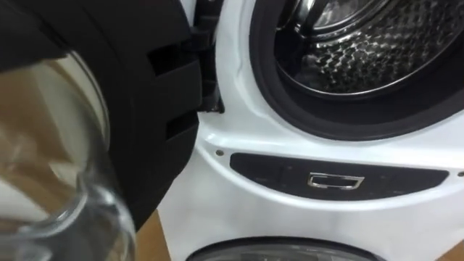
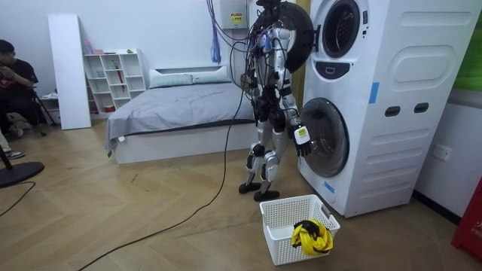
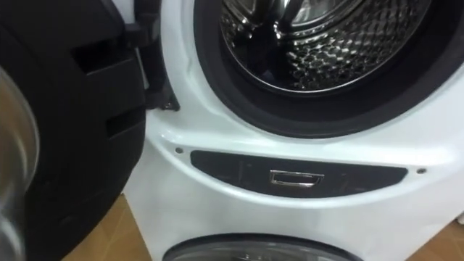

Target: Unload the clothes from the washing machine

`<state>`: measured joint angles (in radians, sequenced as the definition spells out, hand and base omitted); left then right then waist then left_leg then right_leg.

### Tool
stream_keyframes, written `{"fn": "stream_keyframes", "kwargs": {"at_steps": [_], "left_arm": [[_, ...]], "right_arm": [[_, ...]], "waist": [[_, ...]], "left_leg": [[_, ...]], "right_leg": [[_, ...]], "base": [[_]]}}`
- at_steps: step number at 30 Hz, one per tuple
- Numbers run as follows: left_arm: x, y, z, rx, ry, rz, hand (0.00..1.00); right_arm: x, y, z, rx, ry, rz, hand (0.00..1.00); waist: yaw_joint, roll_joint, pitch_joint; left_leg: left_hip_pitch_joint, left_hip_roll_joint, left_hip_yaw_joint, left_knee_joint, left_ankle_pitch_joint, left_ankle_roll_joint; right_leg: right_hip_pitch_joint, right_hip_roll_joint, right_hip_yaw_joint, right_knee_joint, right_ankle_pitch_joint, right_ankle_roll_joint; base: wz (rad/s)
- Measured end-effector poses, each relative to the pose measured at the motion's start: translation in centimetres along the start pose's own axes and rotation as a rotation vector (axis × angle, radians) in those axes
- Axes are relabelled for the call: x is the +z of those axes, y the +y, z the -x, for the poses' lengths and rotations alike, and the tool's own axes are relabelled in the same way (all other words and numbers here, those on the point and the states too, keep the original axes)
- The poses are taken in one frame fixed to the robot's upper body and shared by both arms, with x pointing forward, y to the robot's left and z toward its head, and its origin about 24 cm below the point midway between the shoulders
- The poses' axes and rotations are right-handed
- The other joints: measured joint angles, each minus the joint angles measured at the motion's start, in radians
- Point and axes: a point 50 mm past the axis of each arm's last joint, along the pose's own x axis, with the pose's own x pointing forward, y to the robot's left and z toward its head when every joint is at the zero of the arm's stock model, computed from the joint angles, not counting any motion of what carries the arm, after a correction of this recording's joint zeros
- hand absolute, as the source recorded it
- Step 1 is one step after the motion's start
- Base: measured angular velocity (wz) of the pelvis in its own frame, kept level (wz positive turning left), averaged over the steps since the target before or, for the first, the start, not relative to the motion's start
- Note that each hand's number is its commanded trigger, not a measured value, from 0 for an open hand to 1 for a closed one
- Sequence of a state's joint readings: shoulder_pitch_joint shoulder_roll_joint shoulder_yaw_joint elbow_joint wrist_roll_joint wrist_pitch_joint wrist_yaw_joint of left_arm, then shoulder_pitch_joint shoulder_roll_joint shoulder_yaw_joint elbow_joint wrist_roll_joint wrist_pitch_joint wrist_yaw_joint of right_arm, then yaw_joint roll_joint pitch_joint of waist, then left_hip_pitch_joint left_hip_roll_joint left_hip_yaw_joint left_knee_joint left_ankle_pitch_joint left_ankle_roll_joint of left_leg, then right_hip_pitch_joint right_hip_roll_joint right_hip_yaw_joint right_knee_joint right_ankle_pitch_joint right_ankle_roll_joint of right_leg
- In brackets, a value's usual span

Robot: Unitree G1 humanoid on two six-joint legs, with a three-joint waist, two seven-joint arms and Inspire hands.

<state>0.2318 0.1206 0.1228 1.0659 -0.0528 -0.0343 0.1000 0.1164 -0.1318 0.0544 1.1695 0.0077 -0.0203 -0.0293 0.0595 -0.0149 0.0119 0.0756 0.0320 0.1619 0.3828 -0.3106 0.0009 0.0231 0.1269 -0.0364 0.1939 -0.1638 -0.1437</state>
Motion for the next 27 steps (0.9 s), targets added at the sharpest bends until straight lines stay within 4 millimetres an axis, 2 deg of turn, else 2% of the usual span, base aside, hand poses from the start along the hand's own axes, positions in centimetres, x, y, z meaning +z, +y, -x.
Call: {"fn": "stream_keyframes", "kwargs": {"at_steps": [1, 2, 3, 4, 5, 6, 7, 8, 9, 10, 11, 12, 13, 14, 15, 16, 18, 19, 21, 22, 24, 25, 26, 27], "left_arm": [[0.1, 0.2, 0.0, 0.007, -0.005, 0.001, 0.00], [0.1, 0.2, 0.0, 0.010, -0.003, -0.002, 0.00], [-0.1, 0.3, 0.0, 0.012, 0.007, -0.001, 0.00], [0.0, 0.3, 0.0, 0.011, 0.011, -0.007, 0.00], [-0.2, 0.3, 0.0, 0.012, 0.018, -0.008, 0.00], [-0.9, 0.4, 0.2, 0.014, 0.041, -0.010, 0.00], [-1.2, 0.5, 0.2, 0.018, 0.055, -0.012, 0.00], [-1.1, 0.6, 0.2, 0.018, 0.054, -0.010, 0.00], [-0.6, 0.4, 0.1, 0.015, 0.041, -0.006, 0.00], [0.2, 0.2, -0.1, 0.009, 0.016, -0.007, 0.00], [0.6, 0.1, -0.2, 0.006, 0.002, -0.009, 0.00], [1.5, -0.2, -0.3, -0.003, -0.025, -0.011, 0.00], [2.3, -0.5, -0.5, -0.013, -0.047, -0.024, 0.00], [2.8, -0.7, -0.5, -0.019, -0.061, -0.032, 0.00], [3.7, -1.2, -0.6, -0.034, -0.087, -0.050, 0.00], [4.8, -1.7, -0.7, -0.047, -0.117, -0.067, 0.00], [5.5, -1.9, -0.7, -0.054, -0.145, -0.093, 0.00], [5.7, -2.0, -0.8, -0.056, -0.152, -0.099, 0.00], [6.3, -2.3, -0.8, -0.067, -0.169, -0.115, 0.00], [6.0, -2.4, -0.8, -0.071, -0.161, -0.123, 0.00], [5.2, -2.3, -0.7, -0.071, -0.141, -0.123, 0.00], [4.5, -2.1, -0.6, -0.068, -0.123, -0.122, 0.00], [4.2, -2.0, -0.6, -0.066, -0.113, -0.122, 0.00], [3.6, -1.9, -0.6, -0.065, -0.098, -0.121, 0.00]], "right_arm": [[0.2, -0.2, -0.1, 0.002, -0.005, 0.029, 0.00], [0.4, -0.3, -0.1, 0.003, -0.008, 0.047, 0.00], [0.7, -0.7, -0.1, -0.002, -0.018, 0.076, 0.00], [0.9, -1.1, -0.2, -0.011, -0.022, 0.097, 0.00], [1.0, -1.2, -0.2, -0.016, -0.024, 0.103, 0.00], [1.1, -1.5, -0.2, -0.028, -0.025, 0.123, 0.00], [1.1, -1.6, -0.2, -0.030, -0.027, 0.131, 0.00], [1.2, -1.5, -0.2, -0.028, -0.028, 0.129, 0.00], [1.2, -1.5, -0.2, -0.030, -0.029, 0.124, 0.00], [1.1, -1.6, -0.2, -0.035, -0.027, 0.112, 0.00], [1.2, -1.7, -0.2, -0.038, -0.029, 0.109, 0.00], [1.2, -1.7, -0.2, -0.045, -0.036, 0.106, 0.00], [1.3, -1.7, -0.2, -0.049, -0.040, 0.100, 0.00], [1.4, -1.7, -0.2, -0.051, -0.043, 0.095, 0.00], [1.7, -1.8, -0.2, -0.063, -0.060, 0.093, 0.00], [2.1, -1.8, -0.2, -0.071, -0.076, 0.095, 0.00], [3.1, -1.9, -0.3, -0.082, -0.104, 0.094, 0.00], [3.3, -1.9, -0.4, -0.084, -0.111, 0.096, 0.00], [4.0, -1.9, -0.4, -0.089, -0.133, 0.106, 0.00], [4.1, -1.9, -0.4, -0.092, -0.134, 0.106, 0.00], [3.8, -2.0, -0.4, -0.091, -0.127, 0.110, 0.00], [3.7, -2.0, -0.4, -0.093, -0.127, 0.112, 0.00], [3.8, -2.0, -0.4, -0.094, -0.129, 0.109, 0.00], [3.8, -2.1, -0.4, -0.097, -0.131, 0.107, 0.00]], "waist": [[0.010, 0.000, -0.0010], [0.012, 0.003, -0.0018], [0.011, 0.014, -0.0048], [0.006, 0.022, -0.0074], [0.009, 0.031, -0.0060], [0.018, 0.043, -0.0061], [0.016, 0.049, -0.0072], [0.008, 0.045, -0.0054], [-0.010, 0.043, -0.0010], [-0.024, 0.044, -0.0001], [-0.024, 0.043, 0.0004], [-0.028, 0.045, 0.0005], [-0.029, 0.048, -0.0002], [-0.030, 0.051, -0.0021], [-0.036, 0.055, -0.0047], [-0.040, 0.059, -0.0024], [-0.048, 0.067, 0.0015], [-0.052, 0.068, 0.0021], [-0.051, 0.067, -0.0009], [-0.053, 0.063, 0.0016], [-0.050, 0.054, -0.0068], [-0.048, 0.049, -0.0082], [-0.048, 0.048, -0.0082], [-0.052, 0.047, -0.0077]], "left_leg": [[-0.058, 0.009, -0.005, 0.123, 0.000, -0.001], [-0.088, 0.016, -0.010, 0.186, 0.001, -0.003], [-0.157, 0.035, -0.021, 0.320, 0.014, -0.020], [-0.216, 0.058, -0.029, 0.445, 0.043, -0.028], [-0.237, 0.071, -0.029, 0.505, 0.063, -0.027], [-0.251, 0.104, -0.030, 0.629, 0.102, -0.026], [-0.232, 0.123, -0.040, 0.701, 0.118, -0.039], [-0.215, 0.127, -0.048, 0.707, 0.126, -0.051], [-0.179, 0.126, -0.083, 0.682, 0.133, -0.067], [-0.134, 0.127, -0.108, 0.621, 0.134, -0.076], [-0.110, 0.125, -0.115, 0.580, 0.133, -0.077], [-0.060, 0.119, -0.139, 0.491, 0.121, -0.088], [-0.013, 0.114, -0.149, 0.389, 0.047, -0.104], [0.007, 0.114, -0.150, 0.335, 0.015, -0.111], [0.026, 0.113, -0.156, 0.253, -0.034, -0.101], [0.035, 0.112, -0.171, 0.180, -0.066, -0.094], [0.053, 0.111, -0.187, 0.076, -0.102, -0.095], [0.057, 0.108, -0.185, 0.045, -0.108, -0.089], [0.056, 0.085, -0.165, -0.040, -0.115, -0.065], [0.049, 0.066, -0.161, -0.055, -0.107, -0.029], [0.032, 0.032, -0.140, -0.058, -0.082, -0.008], [0.023, 0.005, -0.130, -0.057, -0.065, 0.007], [0.018, -0.006, -0.122, -0.057, -0.056, 0.017], [0.007, -0.020, -0.109, -0.057, -0.039, 0.034]], "right_leg": [[-0.009, -0.003, -0.001, 0.016, 0.000, -0.002], [-0.011, -0.002, -0.003, 0.021, -0.001, -0.003], [-0.014, 0.003, -0.012, 0.029, -0.003, -0.008], [-0.018, 0.008, -0.040, 0.038, -0.007, -0.014], [-0.018, 0.010, -0.052, 0.045, -0.010, -0.018], [-0.017, 0.018, -0.063, 0.064, -0.017, -0.025], [-0.017, 0.019, -0.076, 0.077, -0.020, -0.028], [-0.018, 0.017, -0.079, 0.082, -0.020, -0.028], [-0.023, 0.013, -0.100, 0.085, -0.020, -0.028], [-0.037, 0.014, -0.111, 0.090, -0.020, -0.027], [-0.046, 0.014, -0.114, 0.095, -0.020, -0.027], [-0.067, 0.013, -0.129, 0.103, -0.015, -0.027], [-0.089, 0.013, -0.143, 0.109, -0.009, -0.026], [-0.102, 0.011, -0.149, 0.114, -0.005, -0.026], [-0.134, 0.006, -0.171, 0.120, 0.004, -0.024], [-0.162, 0.003, -0.184, 0.119, 0.022, -0.021], [-0.200, -0.003, -0.202, 0.116, 0.050, -0.018], [-0.214, -0.007, -0.204, 0.119, 0.058, -0.014], [-0.252, -0.027, -0.201, 0.113, 0.100, 0.000], [-0.254, -0.041, -0.195, 0.097, 0.130, 0.010], [-0.247, -0.063, -0.174, 0.057, 0.184, 0.025], [-0.246, -0.080, -0.157, 0.039, 0.218, 0.040], [-0.243, -0.091, -0.153, 0.023, 0.231, 0.053], [-0.235, -0.108, -0.139, -0.013, 0.267, 0.091]], "base": [[-0.14], [-0.15], [-0.11], [-0.12], [-0.27], [-0.38], [-0.30], [0.12], [0.43], [0.42], [0.28], [0.22], [0.22], [0.28], [0.30], [0.29], [0.18], [0.11], [-0.03], [-0.09], [-0.18], [-0.20], [-0.18], [-0.10]]}}
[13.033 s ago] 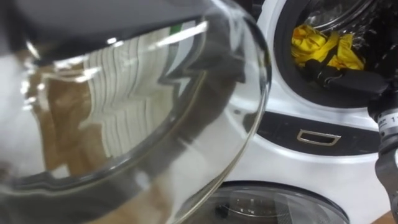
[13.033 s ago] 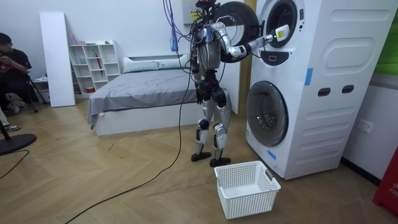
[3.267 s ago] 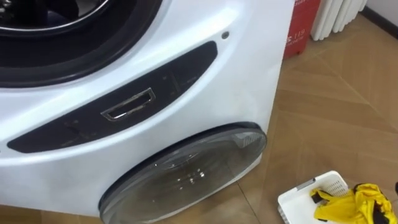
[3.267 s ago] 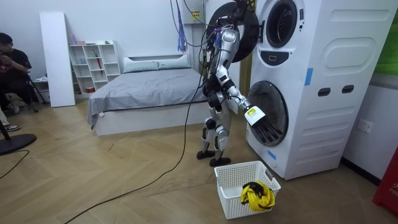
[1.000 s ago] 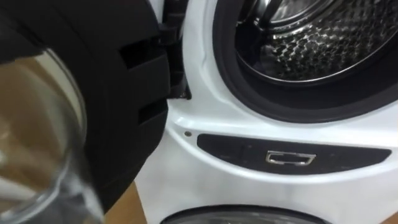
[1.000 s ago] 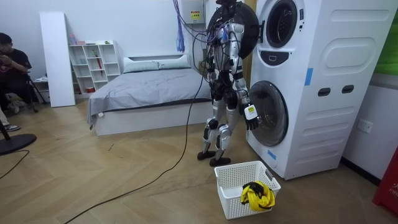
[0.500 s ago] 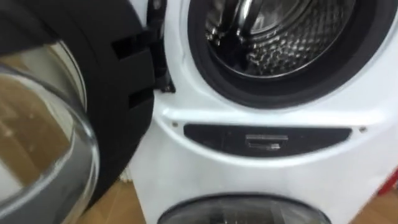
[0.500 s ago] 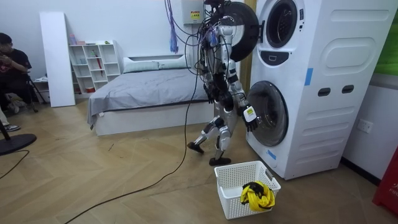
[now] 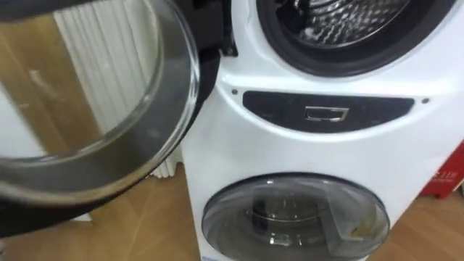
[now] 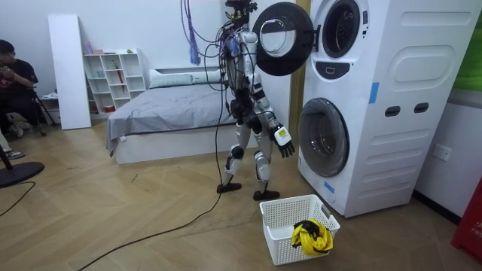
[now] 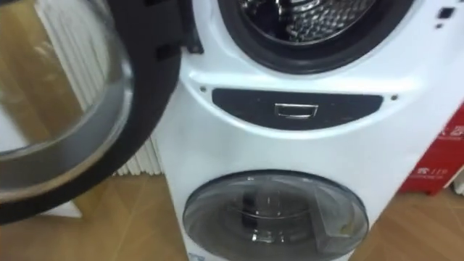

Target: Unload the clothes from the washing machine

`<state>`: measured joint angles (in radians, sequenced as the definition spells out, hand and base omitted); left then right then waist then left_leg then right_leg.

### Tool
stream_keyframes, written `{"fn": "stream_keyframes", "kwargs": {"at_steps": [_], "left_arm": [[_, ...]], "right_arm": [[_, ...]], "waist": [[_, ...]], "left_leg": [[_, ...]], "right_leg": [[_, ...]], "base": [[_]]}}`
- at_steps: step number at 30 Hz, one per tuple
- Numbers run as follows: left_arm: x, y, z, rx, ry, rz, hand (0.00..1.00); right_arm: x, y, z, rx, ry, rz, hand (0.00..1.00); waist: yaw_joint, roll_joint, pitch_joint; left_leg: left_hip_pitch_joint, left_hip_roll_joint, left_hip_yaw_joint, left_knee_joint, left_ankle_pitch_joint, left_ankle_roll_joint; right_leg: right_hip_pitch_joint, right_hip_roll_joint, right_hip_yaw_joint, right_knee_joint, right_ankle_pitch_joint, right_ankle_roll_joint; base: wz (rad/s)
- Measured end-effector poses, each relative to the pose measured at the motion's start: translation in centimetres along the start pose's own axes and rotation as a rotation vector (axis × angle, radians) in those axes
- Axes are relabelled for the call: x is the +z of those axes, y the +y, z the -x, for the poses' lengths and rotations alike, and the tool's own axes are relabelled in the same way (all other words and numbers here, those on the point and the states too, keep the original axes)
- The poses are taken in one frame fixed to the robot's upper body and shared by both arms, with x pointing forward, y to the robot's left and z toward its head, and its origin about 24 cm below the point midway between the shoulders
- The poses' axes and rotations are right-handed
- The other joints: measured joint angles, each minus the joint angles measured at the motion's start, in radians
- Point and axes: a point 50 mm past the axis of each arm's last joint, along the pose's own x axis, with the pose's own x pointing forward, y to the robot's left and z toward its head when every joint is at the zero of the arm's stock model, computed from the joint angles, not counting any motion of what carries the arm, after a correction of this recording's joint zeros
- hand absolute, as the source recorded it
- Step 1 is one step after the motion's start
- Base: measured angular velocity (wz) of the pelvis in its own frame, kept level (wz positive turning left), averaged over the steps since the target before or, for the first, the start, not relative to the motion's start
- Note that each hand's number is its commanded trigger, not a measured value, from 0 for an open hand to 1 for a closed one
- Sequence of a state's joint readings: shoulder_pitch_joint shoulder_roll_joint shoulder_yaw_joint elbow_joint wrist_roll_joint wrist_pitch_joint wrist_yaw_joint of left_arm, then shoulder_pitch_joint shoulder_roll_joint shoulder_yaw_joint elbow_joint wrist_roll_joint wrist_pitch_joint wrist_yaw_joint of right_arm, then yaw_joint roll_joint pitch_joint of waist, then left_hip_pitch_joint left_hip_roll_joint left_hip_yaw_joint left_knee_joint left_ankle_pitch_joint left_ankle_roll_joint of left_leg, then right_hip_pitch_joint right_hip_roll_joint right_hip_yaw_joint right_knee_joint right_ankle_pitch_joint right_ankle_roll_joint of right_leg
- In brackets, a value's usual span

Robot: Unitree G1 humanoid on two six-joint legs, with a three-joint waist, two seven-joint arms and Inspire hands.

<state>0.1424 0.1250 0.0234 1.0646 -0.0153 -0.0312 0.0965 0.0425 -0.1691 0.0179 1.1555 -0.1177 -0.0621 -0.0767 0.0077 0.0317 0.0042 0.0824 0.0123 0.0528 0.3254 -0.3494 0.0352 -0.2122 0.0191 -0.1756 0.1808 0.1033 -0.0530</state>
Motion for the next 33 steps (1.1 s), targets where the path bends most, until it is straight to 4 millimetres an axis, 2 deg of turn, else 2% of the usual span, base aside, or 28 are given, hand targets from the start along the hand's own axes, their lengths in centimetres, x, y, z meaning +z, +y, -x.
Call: {"fn": "stream_keyframes", "kwargs": {"at_steps": [1, 2, 3, 4, 5, 6, 7, 8, 9, 10, 13, 19, 22, 25, 29, 30, 33], "left_arm": [[-0.6, -0.1, 0.1, -0.001, 0.019, 0.019, 0.00], [-0.9, 0.0, 0.2, 0.000, 0.032, 0.028, 0.00], [-1.0, 0.2, 0.2, 0.006, 0.035, 0.028, 0.00], [-0.5, 0.2, 0.0, 0.005, 0.016, 0.025, 0.00], [-0.3, 0.2, 0.0, 0.003, 0.005, 0.022, 0.00], [-0.4, 0.2, 0.1, 0.004, -0.001, 0.021, 0.00], [-0.4, 0.3, 0.1, 0.006, 0.002, 0.024, 0.00], [-0.9, 0.4, 0.2, 0.014, 0.020, 0.048, 0.00], [-1.5, 0.2, 0.3, 0.008, 0.044, 0.060, 0.00], [-1.6, 0.7, 0.3, 0.025, 0.047, 0.080, 0.00], [-1.1, 1.8, 0.2, 0.060, 0.028, 0.099, 0.00], [-0.9, 1.7, 0.1, 0.064, 0.018, 0.102, 0.00], [-0.8, 1.7, 0.1, 0.068, 0.006, 0.115, 0.00], [-0.8, 1.7, 0.1, 0.069, 0.006, 0.126, 0.00], [-0.5, 1.7, 0.1, 0.074, 0.001, 0.141, 0.00], [-0.3, 1.6, 0.0, 0.073, -0.002, 0.141, 0.00], [0.0, 1.6, -0.1, 0.072, -0.007, 0.152, 0.00]], "right_arm": [[0.1, -0.2, 0.0, -0.009, -0.001, -0.006, 0.00], [0.0, -0.5, 0.0, -0.018, 0.003, -0.016, 0.00], [-0.6, -0.9, 0.1, -0.030, 0.026, -0.021, 0.00], [-1.2, -1.3, 0.2, -0.038, 0.051, -0.022, 0.00], [-1.5, -1.4, 0.2, -0.041, 0.061, -0.022, 0.00], [-1.6, -1.3, 0.2, -0.041, 0.066, -0.022, 0.00], [-1.5, -1.2, 0.2, -0.040, 0.062, -0.019, 0.00], [-0.3, -1.0, -0.1, -0.031, 0.033, -0.013, 0.00], [1.1, -1.0, -0.4, -0.030, -0.008, -0.006, 0.00], [1.3, -0.4, -0.4, -0.007, -0.021, 0.009, 0.00], [1.7, 0.9, -0.3, 0.053, -0.033, 0.028, 0.00], [2.7, 1.0, -0.5, 0.061, -0.073, 0.057, 0.00], [2.8, 1.0, -0.5, 0.063, -0.083, 0.065, 0.00], [2.9, 1.0, -0.5, 0.062, -0.084, 0.064, 0.00], [3.0, 1.2, -0.4, 0.078, -0.090, 0.083, 0.00], [3.0, 1.2, -0.4, 0.078, -0.090, 0.083, 0.00], [3.3, 1.2, -0.5, 0.075, -0.099, 0.078, 0.00]], "waist": [[-0.001, 0.017, 0.0027], [-0.008, 0.011, 0.0071], [-0.030, 0.015, -0.0018], [-0.031, 0.018, -0.0044], [-0.026, 0.011, -0.0037], [-0.005, -0.013, -0.0073], [0.007, -0.034, -0.0074], [0.050, -0.037, -0.0085], [0.074, -0.003, -0.0066], [0.075, 0.003, -0.0077], [0.078, -0.028, -0.0054], [0.079, -0.063, -0.0031], [0.078, -0.065, -0.0033], [0.081, -0.052, 0.0038], [0.084, -0.047, 0.0043], [0.084, -0.049, 0.0058], [0.084, -0.050, 0.0063]], "left_leg": [[-0.012, -0.002, 0.010, 0.002, 0.007, 0.022], [-0.016, 0.003, 0.018, 0.005, 0.011, 0.024], [-0.022, 0.025, 0.060, 0.005, 0.024, 0.016], [-0.021, 0.054, 0.117, 0.000, 0.037, -0.005], [-0.017, 0.057, 0.140, -0.007, 0.042, -0.015], [-0.008, 0.054, 0.195, -0.018, 0.059, -0.035], [-0.010, 0.045, 0.213, -0.011, 0.062, -0.040], [-0.036, 0.027, 0.218, 0.028, 0.052, -0.044], [-0.060, 0.031, 0.190, 0.050, 0.045, -0.044], [-0.060, 0.026, 0.160, 0.030, 0.061, -0.030], [-0.031, 0.021, 0.148, -0.029, 0.092, -0.027], [-0.034, 0.034, 0.155, -0.056, 0.098, -0.030], [-0.027, 0.033, 0.156, -0.075, 0.100, -0.034], [-0.007, 0.032, 0.154, -0.098, 0.102, -0.037], [0.002, 0.030, 0.120, -0.106, 0.103, -0.037], [0.007, 0.028, 0.099, -0.106, 0.103, -0.037], [0.020, 0.026, 0.075, -0.113, 0.103, -0.037]], "right_leg": [[-0.002, -0.017, 0.013, 0.007, 0.008, 0.063], [-0.006, -0.032, -0.003, 0.072, -0.023, 0.064], [0.005, -0.081, -0.022, 0.221, -0.133, 0.050], [0.042, -0.134, -0.008, 0.364, -0.234, 0.064], [0.070, -0.160, 0.010, 0.412, -0.275, 0.087], [0.136, -0.207, 0.036, 0.432, -0.341, 0.123], [0.154, -0.226, 0.047, 0.411, -0.366, 0.140], [0.169, -0.222, 0.038, 0.327, -0.394, 0.161], [0.182, -0.199, 0.027, 0.249, -0.373, 0.146], [0.201, -0.184, 0.020, 0.199, -0.344, 0.144], [0.249, -0.166, 0.021, 0.109, -0.299, 0.151], [0.272, -0.140, 0.022, 0.020, -0.247, 0.150], [0.278, -0.137, 0.008, 0.003, -0.244, 0.149], [0.284, -0.135, 0.008, 0.002, -0.244, 0.149], [0.291, -0.133, -0.012, 0.002, -0.244, 0.150], [0.300, -0.133, -0.023, -0.002, -0.244, 0.150], [0.321, -0.131, -0.022, -0.016, -0.244, 0.150]], "base": [[0.00], [0.45], [1.03], [1.19], [1.03], [0.44], [-0.15], [-0.81], [-0.80], [-0.39], [0.05], [-0.07], [-0.05], [-0.07], [0.04], [0.11], [0.05]]}}
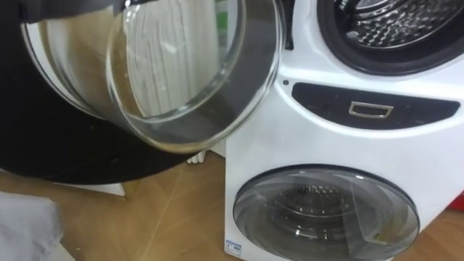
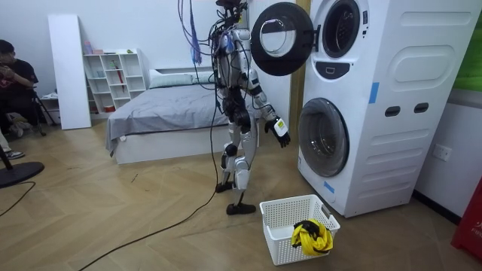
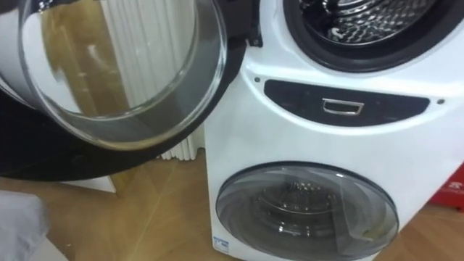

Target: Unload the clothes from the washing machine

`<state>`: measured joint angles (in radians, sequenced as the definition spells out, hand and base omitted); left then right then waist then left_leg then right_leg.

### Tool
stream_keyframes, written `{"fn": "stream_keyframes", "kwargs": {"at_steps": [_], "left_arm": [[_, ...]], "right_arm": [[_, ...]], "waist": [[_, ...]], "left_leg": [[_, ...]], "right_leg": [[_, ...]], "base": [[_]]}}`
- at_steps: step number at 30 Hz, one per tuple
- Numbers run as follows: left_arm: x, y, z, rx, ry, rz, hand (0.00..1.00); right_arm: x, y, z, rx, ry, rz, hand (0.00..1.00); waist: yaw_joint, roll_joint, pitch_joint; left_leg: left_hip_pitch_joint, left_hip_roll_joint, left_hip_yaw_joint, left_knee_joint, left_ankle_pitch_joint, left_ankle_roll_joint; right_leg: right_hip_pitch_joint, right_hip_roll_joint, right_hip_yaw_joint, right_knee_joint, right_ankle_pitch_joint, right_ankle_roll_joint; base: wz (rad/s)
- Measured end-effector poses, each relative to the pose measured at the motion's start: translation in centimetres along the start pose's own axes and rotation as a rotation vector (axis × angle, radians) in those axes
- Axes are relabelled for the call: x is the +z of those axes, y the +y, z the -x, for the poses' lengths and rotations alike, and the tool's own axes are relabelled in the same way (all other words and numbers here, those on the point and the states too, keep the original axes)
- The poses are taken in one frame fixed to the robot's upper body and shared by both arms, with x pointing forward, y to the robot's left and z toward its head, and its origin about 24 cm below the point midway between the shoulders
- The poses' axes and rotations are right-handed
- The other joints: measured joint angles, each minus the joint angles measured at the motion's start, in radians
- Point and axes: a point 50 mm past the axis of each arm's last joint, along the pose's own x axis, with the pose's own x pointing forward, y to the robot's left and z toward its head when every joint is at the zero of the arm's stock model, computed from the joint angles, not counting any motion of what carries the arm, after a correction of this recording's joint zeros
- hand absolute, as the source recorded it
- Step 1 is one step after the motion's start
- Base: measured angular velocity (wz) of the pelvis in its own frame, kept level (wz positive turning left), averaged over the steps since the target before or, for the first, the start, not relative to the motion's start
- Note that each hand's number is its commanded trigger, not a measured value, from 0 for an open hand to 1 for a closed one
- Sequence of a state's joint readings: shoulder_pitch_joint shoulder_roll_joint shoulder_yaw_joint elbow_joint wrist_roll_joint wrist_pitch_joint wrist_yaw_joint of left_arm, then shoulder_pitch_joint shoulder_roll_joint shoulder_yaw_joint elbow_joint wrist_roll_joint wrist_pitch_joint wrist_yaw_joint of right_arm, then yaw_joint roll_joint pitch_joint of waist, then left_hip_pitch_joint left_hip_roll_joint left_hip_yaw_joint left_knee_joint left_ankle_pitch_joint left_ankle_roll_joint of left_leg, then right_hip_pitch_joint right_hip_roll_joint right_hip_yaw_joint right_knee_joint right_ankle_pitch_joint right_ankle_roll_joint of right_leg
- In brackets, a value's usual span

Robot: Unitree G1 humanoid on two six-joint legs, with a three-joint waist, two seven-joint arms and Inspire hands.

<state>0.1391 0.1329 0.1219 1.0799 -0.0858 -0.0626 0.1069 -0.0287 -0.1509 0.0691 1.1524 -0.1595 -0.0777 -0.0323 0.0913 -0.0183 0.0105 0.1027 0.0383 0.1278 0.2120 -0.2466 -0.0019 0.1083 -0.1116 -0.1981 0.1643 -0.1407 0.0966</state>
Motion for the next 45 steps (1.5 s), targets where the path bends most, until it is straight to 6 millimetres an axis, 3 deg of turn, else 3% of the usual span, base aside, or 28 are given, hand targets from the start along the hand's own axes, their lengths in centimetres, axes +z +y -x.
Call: {"fn": "stream_keyframes", "kwargs": {"at_steps": [5, 8, 12, 14, 17, 22, 27, 34, 38, 43, 45], "left_arm": [[2.4, 0.1, -0.4, 0.032, -0.059, 0.062, 0.00], [5.5, 1.0, -0.4, 0.107, -0.172, 0.171, 0.00], [11.1, 1.9, 0.3, 0.177, -0.374, 0.224, 0.00], [13.3, 2.3, 0.8, 0.205, -0.451, 0.252, 0.00], [17.1, 3.3, 2.5, 0.241, -0.615, 0.281, 0.00], [23.3, 4.3, 7.5, 0.271, -0.945, 0.302, 0.00], [24.8, 4.8, 9.4, 0.320, -1.035, 0.171, 0.00], [26.2, 4.0, 11.7, 0.363, -1.118, 0.006, 0.00], [25.9, 3.4, 12.5, 0.354, -1.151, -0.050, 0.00], [25.5, 1.9, 14.4, 0.325, -1.210, -0.183, 0.00], [25.3, 1.2, 14.8, 0.301, -1.227, -0.214, 0.00]], "right_arm": [[1.1, -0.3, -0.1, -0.010, -0.043, 0.004, 0.00], [1.6, -0.5, -0.1, -0.018, -0.066, 0.027, 0.00], [2.2, -0.6, -0.1, -0.012, -0.093, 0.046, 0.00], [1.9, -0.7, 0.0, -0.018, -0.088, 0.067, 0.00], [1.5, -1.2, 0.0, -0.032, -0.076, 0.071, 0.00], [1.4, -1.0, 0.0, -0.019, -0.074, 0.101, 0.00], [0.5, -0.4, 0.3, 0.003, -0.054, 0.096, 0.00], [0.3, 0.2, 0.2, 0.064, -0.042, 0.093, 0.00], [0.3, 0.4, 0.2, 0.086, -0.039, 0.099, 0.00], [0.1, 0.8, 0.1, 0.118, -0.018, 0.110, 0.00], [0.2, 1.0, -0.1, 0.130, -0.006, 0.114, 0.00]], "waist": [[-0.003, 0.013, 0.0051], [-0.007, 0.024, 0.0009], [-0.011, 0.030, -0.0018], [-0.015, 0.036, -0.0073], [-0.029, 0.050, -0.0134], [-0.058, 0.069, -0.0108], [-0.049, 0.073, -0.0106], [-0.044, 0.062, -0.0071], [-0.047, 0.060, -0.0058], [-0.049, 0.039, 0.0085], [-0.048, 0.033, 0.0103]], "left_leg": [[0.004, 0.004, -0.008, 0.000, 0.000, -0.002], [0.015, 0.004, -0.008, -0.007, 0.003, -0.006], [0.014, 0.003, -0.009, -0.008, 0.003, -0.007], [0.012, 0.003, -0.009, -0.007, 0.004, -0.008], [0.015, 0.003, -0.011, -0.007, 0.004, -0.008], [0.011, 0.003, -0.022, -0.007, 0.004, -0.008], [0.002, 0.003, -0.026, -0.007, 0.004, -0.008], [-0.040, -0.001, -0.086, 0.009, 0.005, -0.008], [-0.050, -0.004, -0.114, 0.010, 0.005, -0.007], [-0.058, -0.018, -0.157, 0.009, 0.011, 0.001], [-0.062, -0.027, -0.158, 0.010, 0.014, 0.007]], "right_leg": [[0.012, 0.006, 0.001, -0.015, 0.000, 0.000], [0.017, 0.007, 0.002, -0.015, 0.000, 0.000], [0.016, 0.007, 0.003, -0.014, 0.000, -0.001], [0.017, 0.008, 0.003, -0.014, 0.000, -0.001], [0.018, 0.008, 0.004, -0.013, 0.001, -0.002], [0.015, 0.009, 0.003, -0.013, 0.001, -0.002], [0.006, 0.009, 0.002, -0.014, 0.001, -0.002], [-0.006, 0.009, 0.001, -0.014, 0.001, -0.003], [-0.004, 0.009, 0.001, -0.013, 0.001, -0.003], [0.010, -0.001, -0.006, -0.012, 0.001, -0.004], [0.013, -0.010, 0.006, -0.012, 0.001, -0.005]], "base": [[0.01], [-0.04], [0.00], [0.00], [0.00], [0.02], [0.02], [0.26], [0.26], [0.29], [0.26]]}}
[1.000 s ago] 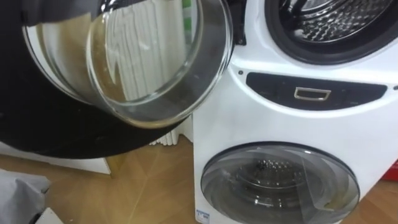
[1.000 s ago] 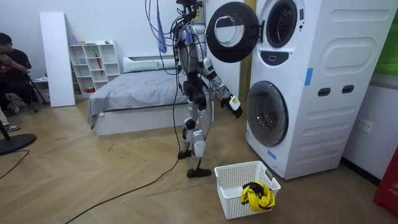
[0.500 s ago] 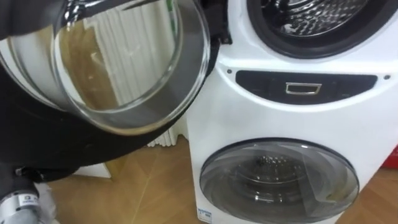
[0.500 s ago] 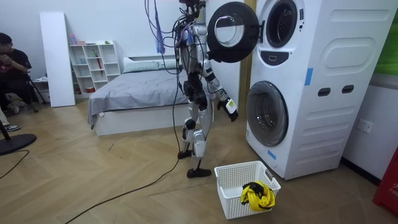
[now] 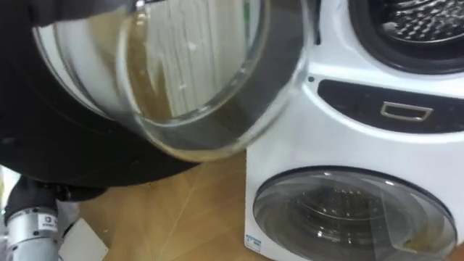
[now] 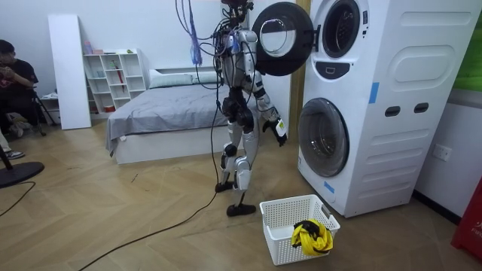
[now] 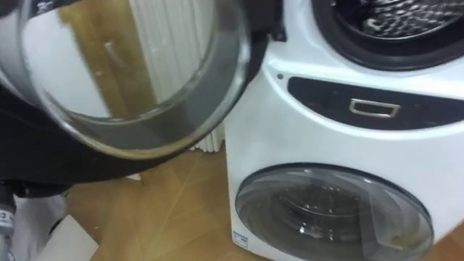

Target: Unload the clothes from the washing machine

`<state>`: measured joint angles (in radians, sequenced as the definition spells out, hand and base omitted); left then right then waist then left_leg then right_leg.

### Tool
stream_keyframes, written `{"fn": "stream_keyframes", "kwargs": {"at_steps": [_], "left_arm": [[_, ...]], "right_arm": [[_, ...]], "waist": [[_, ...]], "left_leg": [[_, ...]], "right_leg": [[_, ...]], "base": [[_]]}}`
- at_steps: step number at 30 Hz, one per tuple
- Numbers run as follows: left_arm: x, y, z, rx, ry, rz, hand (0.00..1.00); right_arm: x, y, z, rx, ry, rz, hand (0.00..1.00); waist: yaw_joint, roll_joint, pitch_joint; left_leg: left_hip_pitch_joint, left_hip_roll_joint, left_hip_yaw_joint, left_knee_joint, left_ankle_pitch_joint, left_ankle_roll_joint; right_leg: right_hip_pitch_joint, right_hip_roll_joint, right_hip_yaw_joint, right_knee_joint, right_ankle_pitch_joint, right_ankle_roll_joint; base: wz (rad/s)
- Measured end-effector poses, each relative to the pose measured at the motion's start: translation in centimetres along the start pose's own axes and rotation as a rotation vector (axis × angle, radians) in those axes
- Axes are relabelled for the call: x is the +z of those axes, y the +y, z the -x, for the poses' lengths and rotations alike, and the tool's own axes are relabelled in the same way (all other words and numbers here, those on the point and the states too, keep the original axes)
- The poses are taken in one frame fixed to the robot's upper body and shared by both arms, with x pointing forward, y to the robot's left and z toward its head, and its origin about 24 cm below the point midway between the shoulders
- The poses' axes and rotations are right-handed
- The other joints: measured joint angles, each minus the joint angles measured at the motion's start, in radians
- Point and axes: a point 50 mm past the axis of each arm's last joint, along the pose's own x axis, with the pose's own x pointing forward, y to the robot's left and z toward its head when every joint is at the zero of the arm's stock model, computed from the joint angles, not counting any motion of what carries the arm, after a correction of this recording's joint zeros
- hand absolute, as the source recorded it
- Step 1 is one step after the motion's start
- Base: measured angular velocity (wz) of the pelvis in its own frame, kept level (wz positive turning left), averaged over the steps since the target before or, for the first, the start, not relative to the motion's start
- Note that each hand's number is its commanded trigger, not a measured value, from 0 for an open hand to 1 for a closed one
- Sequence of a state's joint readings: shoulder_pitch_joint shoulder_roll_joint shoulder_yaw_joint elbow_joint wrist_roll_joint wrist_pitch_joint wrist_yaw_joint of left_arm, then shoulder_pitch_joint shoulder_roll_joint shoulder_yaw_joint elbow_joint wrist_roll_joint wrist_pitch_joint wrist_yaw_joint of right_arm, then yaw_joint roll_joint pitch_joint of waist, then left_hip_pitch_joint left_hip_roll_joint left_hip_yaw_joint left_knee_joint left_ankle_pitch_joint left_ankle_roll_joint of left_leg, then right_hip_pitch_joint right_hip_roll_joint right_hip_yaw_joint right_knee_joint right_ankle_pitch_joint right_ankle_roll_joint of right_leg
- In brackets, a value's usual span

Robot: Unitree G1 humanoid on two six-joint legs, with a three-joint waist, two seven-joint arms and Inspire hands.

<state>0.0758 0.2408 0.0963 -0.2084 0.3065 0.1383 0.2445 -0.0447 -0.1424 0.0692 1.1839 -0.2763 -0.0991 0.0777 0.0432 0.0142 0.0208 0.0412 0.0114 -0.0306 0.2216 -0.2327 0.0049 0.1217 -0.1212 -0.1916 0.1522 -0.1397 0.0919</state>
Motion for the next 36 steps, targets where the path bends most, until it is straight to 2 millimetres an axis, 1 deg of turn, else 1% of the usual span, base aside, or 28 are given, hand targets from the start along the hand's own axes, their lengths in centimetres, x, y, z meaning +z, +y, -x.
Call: {"fn": "stream_keyframes", "kwargs": {"at_steps": [2, 3, 5, 7, 8, 9, 10, 11, 12, 13, 14, 15, 16, 17, 18, 19, 20, 21, 22, 24, 26, 27, 28, 30, 33, 36], "left_arm": [[0.7, -0.6, 0.2, -0.041, -0.031, -0.012, 0.00], [1.1, -1.2, 0.4, -0.072, -0.050, -0.020, 0.00], [1.4, -2.4, 0.9, -0.133, -0.070, -0.038, 0.00], [1.8, -4.4, 1.9, -0.238, -0.095, -0.081, 0.00], [1.9, -4.8, 2.2, -0.266, -0.105, -0.093, 0.00], [2.3, -5.5, 2.7, -0.314, -0.127, -0.111, 0.00], [3.0, -6.1, 3.1, -0.350, -0.160, -0.107, 0.00], [3.6, -6.3, 3.3, -0.364, -0.190, -0.103, 0.00], [4.5, -6.8, 3.7, -0.391, -0.252, -0.081, 0.00], [5.2, -7.3, 4.2, -0.426, -0.306, -0.067, 0.00], [5.5, -7.7, 4.5, -0.448, -0.327, -0.061, 0.00], [5.9, -8.3, 5.1, -0.488, -0.358, -0.042, 0.00], [6.3, -8.9, 5.7, -0.527, -0.385, -0.026, 0.00], [6.5, -9.2, 6.0, -0.548, -0.400, -0.018, 0.00], [6.9, -9.8, 6.6, -0.589, -0.430, -0.002, 0.00], [7.2, -10.3, 7.2, -0.622, -0.447, 0.011, 0.00], [7.1, -10.5, 7.3, -0.633, -0.443, 0.012, 0.00], [7.1, -10.7, 7.5, -0.655, -0.446, 0.014, 0.00], [7.1, -11.1, 7.9, -0.681, -0.453, 0.016, 0.00], [7.2, -11.8, 8.5, -0.714, -0.463, 0.034, 0.00], [7.2, -12.5, 9.1, -0.759, -0.469, 0.043, 0.00], [7.3, -12.8, 9.5, -0.787, -0.472, 0.044, 0.00], [7.3, -13.1, 9.8, -0.815, -0.474, 0.044, 0.00], [7.2, -13.5, 10.2, -0.852, -0.475, 0.041, 0.00], [7.2, -13.8, 10.6, -0.894, -0.475, 0.036, 0.00], [7.0, -14.1, 10.9, -0.921, -0.470, 0.030, 0.00]], "right_arm": [[0.2, 0.0, -0.1, 0.009, -0.001, 0.023, 0.00], [0.3, 0.1, -0.1, 0.011, -0.003, 0.030, 0.00], [0.4, 0.1, -0.2, 0.015, -0.001, 0.037, 0.00], [0.6, 0.1, -0.3, 0.022, 0.006, 0.049, 0.00], [0.7, 0.2, -0.4, 0.024, 0.004, 0.050, 0.00], [1.0, 0.2, -0.4, 0.025, -0.004, 0.056, 0.00], [1.4, 0.2, -0.5, 0.023, -0.016, 0.051, 0.00], [1.6, 0.3, -0.5, 0.021, -0.023, 0.054, 0.00], [2.0, 0.4, -0.6, 0.022, -0.035, 0.059, 0.00], [2.2, 0.7, -0.6, 0.026, -0.039, 0.065, 0.00], [2.2, 0.8, -0.6, 0.029, -0.040, 0.068, 0.00], [2.3, 1.0, -0.7, 0.035, -0.043, 0.069, 0.00], [2.3, 1.2, -0.7, 0.044, -0.045, 0.071, 0.00], [2.3, 1.3, -0.7, 0.048, -0.045, 0.073, 0.00], [2.4, 1.5, -0.7, 0.054, -0.047, 0.070, 0.00], [2.4, 1.6, -0.7, 0.058, -0.049, 0.072, 0.00], [2.4, 1.6, -0.7, 0.060, -0.049, 0.077, 0.00], [2.5, 1.9, -0.7, 0.068, -0.050, 0.085, 0.00], [2.5, 2.1, -0.7, 0.074, -0.052, 0.083, 0.00], [2.6, 2.2, -0.7, 0.076, -0.055, 0.082, 0.00], [2.8, 2.3, -0.7, 0.077, -0.060, 0.084, 0.00], [2.9, 2.2, -0.7, 0.076, -0.065, 0.084, 0.00], [3.1, 2.2, -0.8, 0.074, -0.070, 0.085, 0.00], [3.2, 2.1, -0.8, 0.073, -0.076, 0.085, 0.00], [3.4, 2.2, -0.8, 0.073, -0.084, 0.084, 0.00], [3.7, 2.2, -0.8, 0.068, -0.098, 0.084, 0.00]], "waist": [[-0.001, -0.005, 0.0012], [-0.003, -0.006, 0.0028], [-0.009, -0.008, 0.0021], [-0.012, -0.007, 0.0029], [-0.012, -0.008, 0.0026], [-0.014, -0.010, 0.0019], [-0.022, -0.010, 0.0019], [-0.028, -0.010, 0.0016], [-0.043, -0.011, 0.0019], [-0.052, -0.012, 0.0015], [-0.057, -0.012, 0.0015], [-0.069, -0.016, 0.0033], [-0.075, -0.021, 0.0059], [-0.076, -0.024, 0.0053], [-0.077, -0.029, 0.0037], [-0.079, -0.034, 0.0015], [-0.082, -0.037, 0.0010], [-0.092, -0.045, 0.0007], [-0.097, -0.051, -0.0016], [-0.100, -0.054, -0.0050], [-0.107, -0.053, -0.0056], [-0.114, -0.052, -0.0071], [-0.123, -0.052, -0.0076], [-0.128, -0.053, -0.0072], [-0.133, -0.053, -0.0070], [-0.148, -0.055, -0.0063]], "left_leg": [[-0.014, -0.008, 0.000, 0.002, 0.005, 0.008], [-0.020, -0.011, 0.001, 0.002, 0.009, 0.013], [-0.028, -0.021, 0.004, 0.005, 0.015, 0.023], [-0.032, -0.031, 0.035, 0.008, 0.022, 0.034], [-0.032, -0.033, 0.043, 0.008, 0.023, 0.035], [-0.032, -0.035, 0.065, 0.009, 0.025, 0.039], [-0.032, -0.037, 0.079, 0.009, 0.025, 0.040], [-0.032, -0.038, 0.085, 0.008, 0.026, 0.041], [-0.032, -0.038, 0.090, 0.007, 0.026, 0.042], [-0.027, -0.035, 0.111, 0.005, 0.026, 0.042], [-0.025, -0.035, 0.115, 0.004, 0.026, 0.042], [-0.017, -0.037, 0.129, -0.001, 0.026, 0.040], [-0.011, -0.034, 0.143, -0.002, 0.026, 0.037], [-0.010, -0.031, 0.150, -0.002, 0.026, 0.034], [-0.009, -0.024, 0.165, -0.002, 0.026, 0.028], [-0.008, -0.018, 0.169, -0.003, 0.028, 0.022], [-0.007, -0.015, 0.169, -0.004, 0.029, 0.018], [-0.004, -0.006, 0.170, -0.007, 0.033, 0.010], [0.003, 0.003, 0.172, -0.015, 0.037, 0.003], [0.014, 0.014, 0.178, -0.017, 0.038, -0.005], [0.024, 0.024, 0.192, -0.019, 0.035, -0.011], [0.025, 0.029, 0.196, -0.018, 0.035, -0.015], [0.027, 0.030, 0.196, -0.020, 0.037, -0.017], [0.037, 0.032, 0.202, -0.028, 0.038, -0.019], [0.057, 0.037, 0.226, -0.045, 0.038, -0.023], [0.061, 0.038, 0.241, -0.055, 0.038, -0.024]], "right_leg": [[-0.003, -0.007, 0.003, -0.001, 0.004, -0.006], [-0.003, -0.012, 0.004, -0.001, 0.007, -0.011], [-0.002, -0.024, 0.023, -0.001, 0.007, -0.011], [-0.005, -0.039, 0.047, 0.000, 0.007, -0.011], [-0.005, -0.042, 0.051, -0.001, 0.008, -0.010], [-0.008, -0.048, 0.052, -0.001, 0.009, -0.007], [-0.012, -0.052, 0.053, 0.000, 0.012, -0.003], [-0.013, -0.053, 0.053, -0.002, 0.013, -0.001], [-0.019, -0.054, 0.051, -0.002, 0.013, 0.000], [-0.019, -0.053, 0.051, -0.001, 0.014, 0.007], [-0.018, -0.053, 0.051, -0.001, 0.013, 0.011], [-0.018, -0.053, 0.049, 0.000, 0.010, 0.016], [-0.020, -0.052, 0.046, 0.001, 0.005, 0.023], [-0.022, -0.050, 0.042, 0.000, 0.003, 0.026], [-0.028, -0.045, 0.040, 0.001, 0.002, 0.028], [-0.033, -0.039, 0.038, 0.001, 0.002, 0.029], [-0.034, -0.035, 0.037, 0.002, 0.002, 0.029], [-0.035, -0.026, 0.036, 0.003, 0.002, 0.025], [-0.036, -0.016, 0.037, 0.003, 0.005, 0.019], [-0.037, -0.006, 0.038, 0.003, 0.008, 0.014], [-0.036, 0.003, 0.041, 0.002, 0.010, 0.005], [-0.036, 0.007, 0.041, 0.002, 0.010, 0.002], [-0.036, 0.009, 0.043, 0.002, 0.009, -0.001], [-0.035, 0.013, 0.053, 0.002, 0.007, -0.004], [-0.037, 0.020, 0.078, 0.001, 0.007, -0.006], [-0.039, 0.020, 0.088, 0.002, 0.007, -0.007]], "base": [[0.30], [0.38], [0.34], [0.11], [-0.12], [-0.26], [-0.31], [-0.38], [-0.41], [-0.42], [-0.38], [-0.38], [-0.37], [-0.42], [-0.41], [-0.37], [-0.22], [-0.12], [-0.12], [-0.18], [-0.21], [-0.12], [-0.08], [-0.12], [-0.27], [-0.16]]}}
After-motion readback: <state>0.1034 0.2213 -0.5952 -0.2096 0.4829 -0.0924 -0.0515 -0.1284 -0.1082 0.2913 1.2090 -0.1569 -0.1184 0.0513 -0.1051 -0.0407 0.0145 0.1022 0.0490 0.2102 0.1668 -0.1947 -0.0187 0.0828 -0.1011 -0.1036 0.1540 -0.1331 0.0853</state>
